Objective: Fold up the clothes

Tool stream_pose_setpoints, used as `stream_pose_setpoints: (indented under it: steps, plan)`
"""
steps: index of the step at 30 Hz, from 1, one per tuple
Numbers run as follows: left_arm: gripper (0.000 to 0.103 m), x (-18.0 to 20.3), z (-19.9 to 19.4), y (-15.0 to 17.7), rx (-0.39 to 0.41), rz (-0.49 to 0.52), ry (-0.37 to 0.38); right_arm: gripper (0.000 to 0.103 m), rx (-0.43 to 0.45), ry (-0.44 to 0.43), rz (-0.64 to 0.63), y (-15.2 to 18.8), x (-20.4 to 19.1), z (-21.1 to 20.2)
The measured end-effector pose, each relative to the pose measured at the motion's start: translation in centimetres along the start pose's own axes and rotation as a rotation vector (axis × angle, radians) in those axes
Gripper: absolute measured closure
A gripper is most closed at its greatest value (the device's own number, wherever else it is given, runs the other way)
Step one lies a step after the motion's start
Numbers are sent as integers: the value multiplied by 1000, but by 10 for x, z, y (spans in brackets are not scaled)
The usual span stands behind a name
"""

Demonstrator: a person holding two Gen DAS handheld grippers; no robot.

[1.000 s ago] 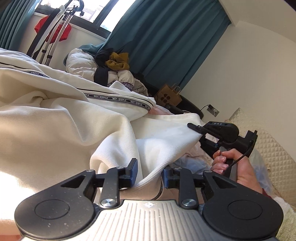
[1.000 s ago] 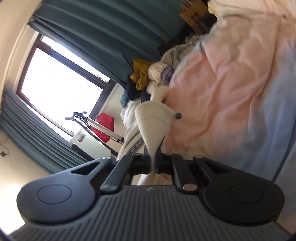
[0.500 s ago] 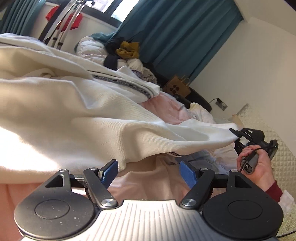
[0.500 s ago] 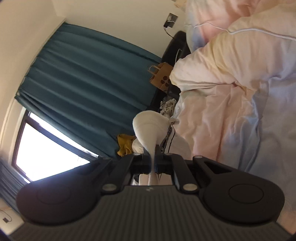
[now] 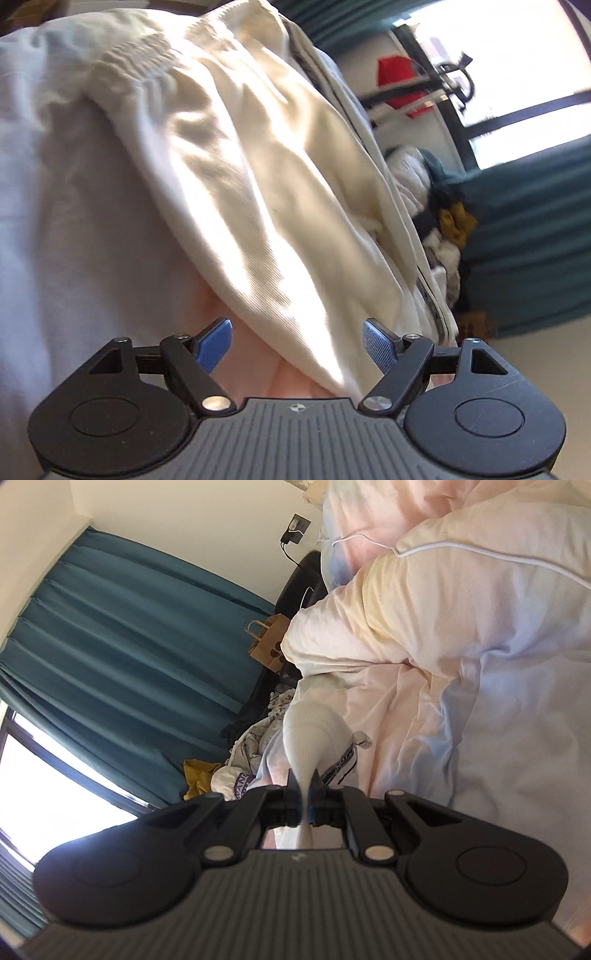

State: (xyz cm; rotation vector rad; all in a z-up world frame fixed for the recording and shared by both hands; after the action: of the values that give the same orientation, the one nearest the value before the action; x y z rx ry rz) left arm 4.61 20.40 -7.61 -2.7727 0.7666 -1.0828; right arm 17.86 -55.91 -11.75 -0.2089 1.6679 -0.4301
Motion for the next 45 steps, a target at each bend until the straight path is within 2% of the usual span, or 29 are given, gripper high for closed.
stream_pose_setpoints:
  steps: [3,5,7,8,9,11,16,19,21,23,27,29,31,34,37,40,44,45]
  plan:
    - [23,-24,11,-20,25,-146,-29,96,-9,3,-8,0,-2,-2]
    - [24,-33,19,-30,37,-206,-12,96,-14,13,-8,1,-1,-1]
    - [32,-39,21,-41,70,-254,15,96,-18,26,-1,2,2,0]
    - [44,-41,21,-47,83,-266,25,96,-20,34,2,2,3,1]
    - [67,-41,19,-52,89,-257,29,96,-23,42,5,2,4,1]
    - [96,-42,15,-62,100,-239,37,96,-28,55,23,3,8,3]
    - [100,-24,-22,-79,200,-94,15,96,-72,90,64,2,19,8]
    - [101,-21,-59,-89,243,-80,28,96,-50,67,114,-2,24,1]
    - [101,-25,-82,-95,255,-87,26,96,-37,42,101,-5,18,-4]
    - [101,-28,-99,-96,261,-76,7,96,12,25,58,-8,8,-15]
    - [101,-43,-118,-92,224,-75,-25,97,97,10,-29,-13,-10,-38]
    - [100,-53,-117,-91,195,-81,-53,97,94,83,-96,-15,-16,-45]
    - [100,-71,-116,-87,153,-84,-78,97,72,195,-89,-14,-9,-51]
    - [99,-82,-104,-86,84,-23,-113,96,28,268,-37,-9,10,-50]
    - [97,-84,-101,-83,81,19,-109,95,-17,335,17,-4,29,-49]
    - [87,-80,-110,-78,92,61,-79,94,-61,402,70,2,48,-48]
    - [69,-68,-128,-70,157,117,-66,92,-32,415,44,2,35,-55]
    - [62,-64,-133,-70,181,143,-70,89,-18,426,30,1,31,-57]
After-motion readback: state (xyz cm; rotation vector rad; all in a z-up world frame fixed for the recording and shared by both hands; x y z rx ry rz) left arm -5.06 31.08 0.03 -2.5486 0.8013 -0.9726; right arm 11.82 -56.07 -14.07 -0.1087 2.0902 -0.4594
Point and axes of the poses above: each gripper's, at about its wrist camera, not at the fingertips, and z roughly the way its jaws point, x to its right, y to its underside, the point moved 1 cm from there along z, roughly the way its jaws point, and after that the axes turned 10 degrees about -y, right-handed, at the moved point
